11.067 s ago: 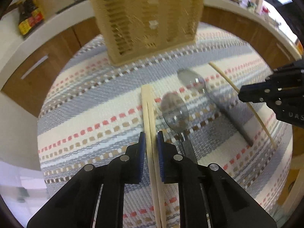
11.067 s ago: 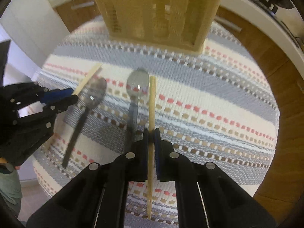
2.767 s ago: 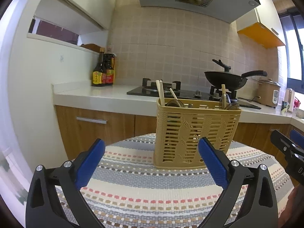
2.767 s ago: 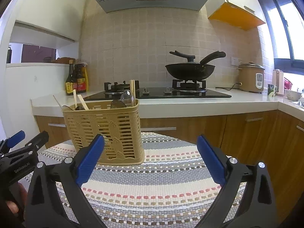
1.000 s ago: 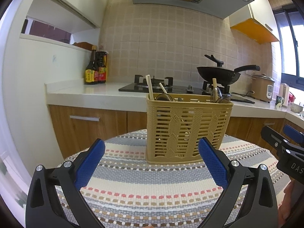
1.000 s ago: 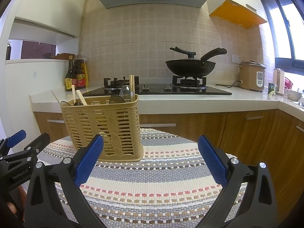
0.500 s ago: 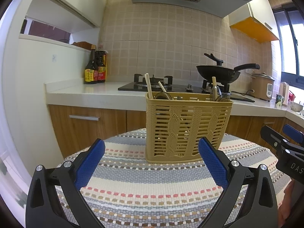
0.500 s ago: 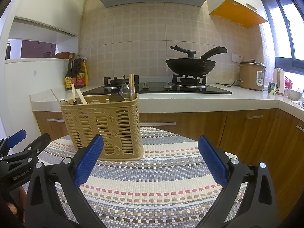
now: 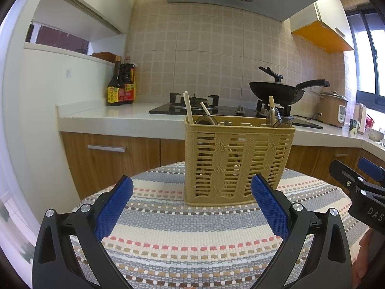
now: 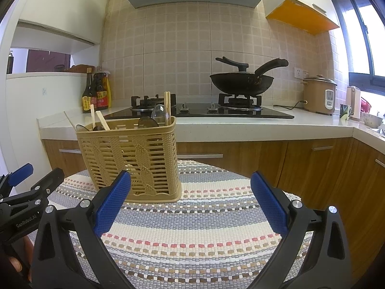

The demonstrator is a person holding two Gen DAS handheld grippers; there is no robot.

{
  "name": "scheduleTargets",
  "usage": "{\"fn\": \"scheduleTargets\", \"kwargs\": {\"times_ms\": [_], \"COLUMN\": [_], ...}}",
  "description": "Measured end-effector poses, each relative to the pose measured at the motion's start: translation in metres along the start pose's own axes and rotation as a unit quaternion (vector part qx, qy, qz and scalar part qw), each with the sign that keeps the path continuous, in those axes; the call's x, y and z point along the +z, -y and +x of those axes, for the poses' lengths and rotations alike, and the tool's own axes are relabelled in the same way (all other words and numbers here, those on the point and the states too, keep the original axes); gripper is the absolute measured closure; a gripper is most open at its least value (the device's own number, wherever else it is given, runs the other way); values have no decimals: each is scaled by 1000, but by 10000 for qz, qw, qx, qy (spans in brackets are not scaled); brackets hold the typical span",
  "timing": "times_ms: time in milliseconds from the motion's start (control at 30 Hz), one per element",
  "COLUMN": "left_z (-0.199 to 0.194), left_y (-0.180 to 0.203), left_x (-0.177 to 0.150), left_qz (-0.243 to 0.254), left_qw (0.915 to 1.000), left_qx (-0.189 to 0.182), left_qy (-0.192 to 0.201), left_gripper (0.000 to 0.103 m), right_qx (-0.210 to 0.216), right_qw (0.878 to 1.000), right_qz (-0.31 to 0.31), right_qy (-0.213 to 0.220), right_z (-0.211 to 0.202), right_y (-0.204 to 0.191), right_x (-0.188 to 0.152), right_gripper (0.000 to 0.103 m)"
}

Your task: Organize utensils

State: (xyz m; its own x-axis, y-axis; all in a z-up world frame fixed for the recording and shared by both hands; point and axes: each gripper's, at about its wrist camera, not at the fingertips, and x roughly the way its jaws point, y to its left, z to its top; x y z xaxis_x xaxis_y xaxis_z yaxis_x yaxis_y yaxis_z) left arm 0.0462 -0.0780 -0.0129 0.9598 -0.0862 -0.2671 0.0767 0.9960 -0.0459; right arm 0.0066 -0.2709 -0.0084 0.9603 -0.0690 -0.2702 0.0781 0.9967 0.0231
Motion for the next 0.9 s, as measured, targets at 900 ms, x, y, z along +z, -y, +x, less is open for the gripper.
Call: {"fn": "scheduleTargets", "kwargs": {"times_ms": [900], "left_z": [1], "left_y": [-5], "left_x": [1], "left_qz": [-79], "left_qw": [9998], "left_qx": [185], "left_qy": [-48], "left_gripper": [8], "right_qx": [-2], "right_qw": [10000], "right_qz": [-3], "right_qy": [18], "right_z": [0], "right_y": [-1], "right_x": [0], "right_gripper": [8]}}
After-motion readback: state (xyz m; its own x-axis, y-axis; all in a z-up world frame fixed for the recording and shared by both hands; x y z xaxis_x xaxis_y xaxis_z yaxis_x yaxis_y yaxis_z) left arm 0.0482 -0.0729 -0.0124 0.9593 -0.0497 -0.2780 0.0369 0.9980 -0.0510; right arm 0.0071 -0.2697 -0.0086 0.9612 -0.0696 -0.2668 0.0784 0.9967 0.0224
